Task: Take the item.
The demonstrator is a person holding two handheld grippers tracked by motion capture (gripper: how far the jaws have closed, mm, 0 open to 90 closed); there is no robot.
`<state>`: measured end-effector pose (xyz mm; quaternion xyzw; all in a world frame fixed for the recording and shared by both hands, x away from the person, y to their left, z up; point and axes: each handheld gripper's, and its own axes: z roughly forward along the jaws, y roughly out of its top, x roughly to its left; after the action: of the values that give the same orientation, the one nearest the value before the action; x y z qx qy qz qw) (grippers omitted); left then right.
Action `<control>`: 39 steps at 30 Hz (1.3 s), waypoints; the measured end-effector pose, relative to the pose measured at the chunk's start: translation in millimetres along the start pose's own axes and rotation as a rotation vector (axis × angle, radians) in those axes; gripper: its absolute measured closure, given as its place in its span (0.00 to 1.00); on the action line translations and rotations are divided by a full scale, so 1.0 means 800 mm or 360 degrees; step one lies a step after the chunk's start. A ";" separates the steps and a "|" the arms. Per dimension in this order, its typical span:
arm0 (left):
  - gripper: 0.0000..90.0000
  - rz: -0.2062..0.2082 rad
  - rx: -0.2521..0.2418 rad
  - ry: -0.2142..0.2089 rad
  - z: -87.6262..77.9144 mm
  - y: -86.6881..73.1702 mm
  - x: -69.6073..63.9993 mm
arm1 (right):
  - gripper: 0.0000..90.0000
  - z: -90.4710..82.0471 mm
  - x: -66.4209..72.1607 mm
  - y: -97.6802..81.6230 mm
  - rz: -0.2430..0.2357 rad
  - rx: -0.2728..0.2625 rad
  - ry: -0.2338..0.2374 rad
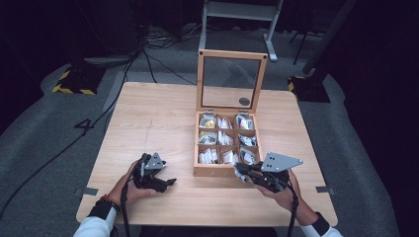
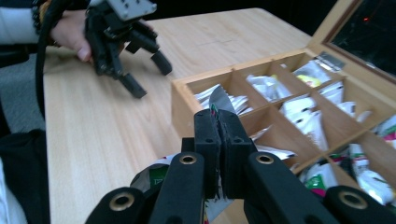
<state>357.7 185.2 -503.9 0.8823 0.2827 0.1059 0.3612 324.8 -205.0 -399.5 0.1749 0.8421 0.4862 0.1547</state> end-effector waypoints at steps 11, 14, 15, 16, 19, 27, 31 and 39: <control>0.24 0.0004 0.0001 -0.0002 0.000 0.000 0.000 | 0.97 0.018 0.025 -0.014 -0.0069 0.0101 0.0150; 0.24 0.0000 0.0002 0.0001 0.000 0.000 0.000 | 0.97 0.025 0.031 -0.019 -0.0089 0.0141 0.0183; 0.24 0.0000 0.0002 0.0001 0.000 0.000 0.000 | 0.97 0.029 0.035 -0.023 -0.0110 0.0176 0.0201; 0.24 0.0002 0.0002 0.0001 0.000 0.000 0.000 | 0.97 0.029 0.035 -0.023 -0.0110 0.0176 0.0201; 0.24 0.0004 0.0002 -0.0001 0.000 0.000 0.001 | 0.97 0.037 0.036 -0.028 -0.0101 0.0218 0.0222; 0.24 0.0004 0.0002 -0.0001 0.000 0.000 0.001 | 0.97 0.057 0.041 -0.043 -0.0184 0.0355 0.0187; 0.24 0.0005 0.0002 0.0000 0.000 0.000 0.001 | 0.96 0.064 0.038 -0.050 -0.0201 0.0399 0.0161; 0.24 0.0004 0.0001 0.0000 0.000 0.000 0.001 | 0.95 0.072 0.034 -0.058 -0.0185 0.0446 0.0165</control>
<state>358.4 185.1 -504.0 0.8828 0.2815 0.1062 0.3607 318.9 -170.5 -470.1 0.1204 0.9172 0.3626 0.1129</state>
